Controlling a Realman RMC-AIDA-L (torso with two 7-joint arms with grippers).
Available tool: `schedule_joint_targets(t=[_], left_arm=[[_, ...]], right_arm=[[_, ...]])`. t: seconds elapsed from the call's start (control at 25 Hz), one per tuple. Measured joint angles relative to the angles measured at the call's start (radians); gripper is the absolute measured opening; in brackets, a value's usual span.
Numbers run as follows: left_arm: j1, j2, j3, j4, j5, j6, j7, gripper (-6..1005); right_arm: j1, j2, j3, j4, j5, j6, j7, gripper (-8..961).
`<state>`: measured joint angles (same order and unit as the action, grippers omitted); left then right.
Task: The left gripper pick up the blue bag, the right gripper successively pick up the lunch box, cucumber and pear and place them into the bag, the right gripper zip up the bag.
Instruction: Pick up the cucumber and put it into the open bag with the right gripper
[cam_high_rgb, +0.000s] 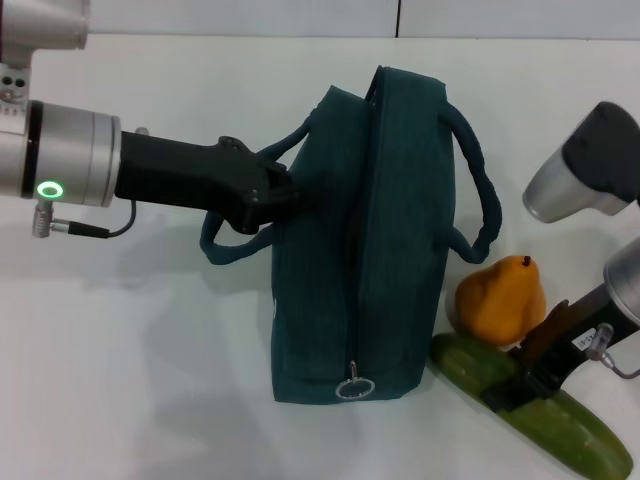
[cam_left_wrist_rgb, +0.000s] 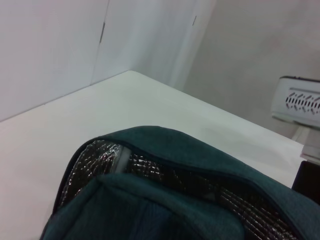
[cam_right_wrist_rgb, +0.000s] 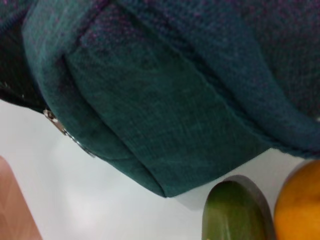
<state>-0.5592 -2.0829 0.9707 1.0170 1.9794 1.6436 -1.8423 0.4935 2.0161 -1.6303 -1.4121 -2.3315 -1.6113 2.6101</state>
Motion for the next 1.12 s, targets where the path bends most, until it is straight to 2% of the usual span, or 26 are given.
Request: schedule_joint_targets(t=[0.4, 0.72, 0.96, 1.12], left_arm=[[0.006, 0.001, -0.005, 0.0, -0.001, 0.001, 0.003, 40], [-0.002, 0.003, -0.021, 0.0, -0.007, 0.0, 0.003, 40], [-0.009, 0.002, -0.026, 0.008, -0.024, 0.0, 0.003, 40], [-0.017, 0.003, -0.025, 0.01, -0.034, 0.0, -0.002, 40]], right_arm=[[-0.054, -0.004, 0.169, -0.005, 0.148, -0.043, -0.179, 530], [-0.098, -0.004, 0.419, 0.05, 0.375, -0.226, -0.446, 530], [-0.079, -0.006, 0.686, 0.249, 0.564, -0.376, -0.718, 531], [-0.037, -0.009, 0.775, 0.415, 0.649, -0.361, -0.828, 531]])
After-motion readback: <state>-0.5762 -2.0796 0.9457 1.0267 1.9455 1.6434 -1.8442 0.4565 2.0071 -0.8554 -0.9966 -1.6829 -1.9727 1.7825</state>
